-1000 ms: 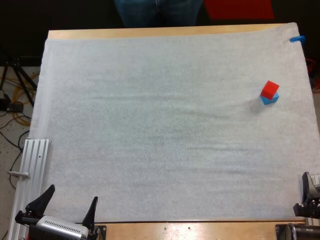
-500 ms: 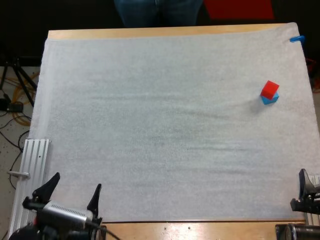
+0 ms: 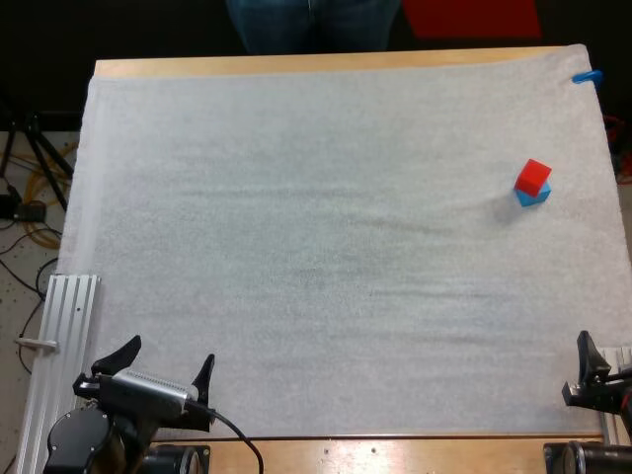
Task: Stack red cube on blue cube
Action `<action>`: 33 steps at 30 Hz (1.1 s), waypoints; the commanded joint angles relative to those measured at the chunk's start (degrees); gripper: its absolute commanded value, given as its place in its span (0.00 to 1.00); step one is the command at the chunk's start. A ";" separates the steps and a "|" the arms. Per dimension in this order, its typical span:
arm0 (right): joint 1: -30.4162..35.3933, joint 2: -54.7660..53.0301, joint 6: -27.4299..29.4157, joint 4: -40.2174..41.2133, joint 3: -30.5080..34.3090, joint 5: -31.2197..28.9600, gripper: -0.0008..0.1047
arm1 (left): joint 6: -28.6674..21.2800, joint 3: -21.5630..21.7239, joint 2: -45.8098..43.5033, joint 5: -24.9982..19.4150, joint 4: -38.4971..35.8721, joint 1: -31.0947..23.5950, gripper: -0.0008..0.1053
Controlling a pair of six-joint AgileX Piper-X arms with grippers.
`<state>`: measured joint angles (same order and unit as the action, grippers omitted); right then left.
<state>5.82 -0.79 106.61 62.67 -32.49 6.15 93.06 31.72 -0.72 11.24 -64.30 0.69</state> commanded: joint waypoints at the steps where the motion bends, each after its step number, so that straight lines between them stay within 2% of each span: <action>1: 0.23 -2.19 0.13 -1.60 0.00 0.57 0.66 | 0.96 0.07 -7.78 0.17 2.20 -0.02 0.83; 7: 0.23 -2.08 -0.38 -4.29 2.68 0.57 0.66 | 1.60 -2.54 -7.78 0.07 6.60 -0.02 0.83; 33: 0.23 -2.09 -0.63 -4.86 2.94 0.57 0.66 | 1.59 -2.53 -7.78 0.07 6.59 -0.02 0.83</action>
<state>5.82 -0.67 105.86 58.53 -29.31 6.15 93.92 28.95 -0.72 11.28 -58.23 0.69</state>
